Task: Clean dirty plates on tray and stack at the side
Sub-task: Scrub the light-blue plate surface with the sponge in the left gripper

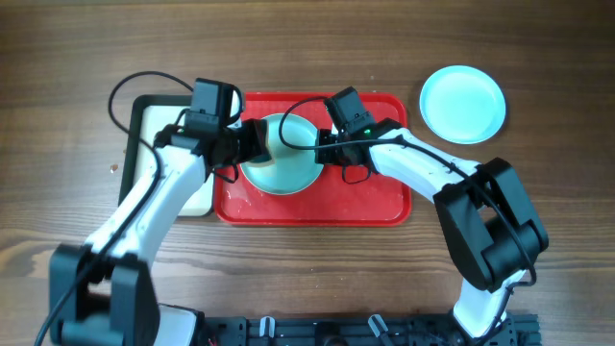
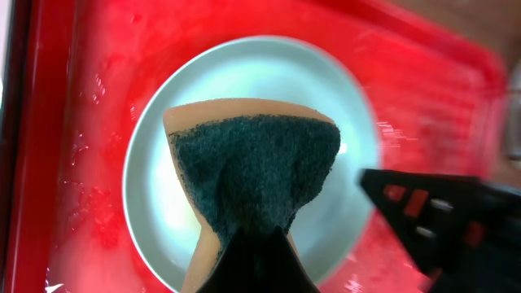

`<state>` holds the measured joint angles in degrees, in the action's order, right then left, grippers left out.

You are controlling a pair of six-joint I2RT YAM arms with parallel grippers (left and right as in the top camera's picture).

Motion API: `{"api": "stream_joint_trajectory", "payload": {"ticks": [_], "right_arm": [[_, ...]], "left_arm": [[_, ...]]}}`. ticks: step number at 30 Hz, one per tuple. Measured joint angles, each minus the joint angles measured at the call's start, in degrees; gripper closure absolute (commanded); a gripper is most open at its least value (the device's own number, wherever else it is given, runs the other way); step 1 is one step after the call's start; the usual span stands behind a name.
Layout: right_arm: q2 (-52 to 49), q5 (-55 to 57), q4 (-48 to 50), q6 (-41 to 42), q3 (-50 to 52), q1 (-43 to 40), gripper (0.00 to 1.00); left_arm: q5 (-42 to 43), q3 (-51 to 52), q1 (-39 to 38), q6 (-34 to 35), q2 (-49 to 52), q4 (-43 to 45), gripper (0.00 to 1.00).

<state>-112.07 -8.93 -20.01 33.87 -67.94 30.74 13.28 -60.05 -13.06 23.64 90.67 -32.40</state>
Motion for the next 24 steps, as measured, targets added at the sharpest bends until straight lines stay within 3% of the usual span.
{"api": "stream_joint_trajectory", "payload": {"ticks": [10, 24], "right_arm": [[0.0, 0.0, 0.1, 0.0, 0.0, 0.0, 0.96], [-0.2, -0.7, 0.9, -1.2, 0.0, -0.2, 0.96]], "left_arm": [[-2.4, 0.0, -0.1, 0.8, 12.2, 4.0, 0.96], [-2.7, -0.4, -4.4, 2.0, 14.4, 7.3, 0.96]]}}
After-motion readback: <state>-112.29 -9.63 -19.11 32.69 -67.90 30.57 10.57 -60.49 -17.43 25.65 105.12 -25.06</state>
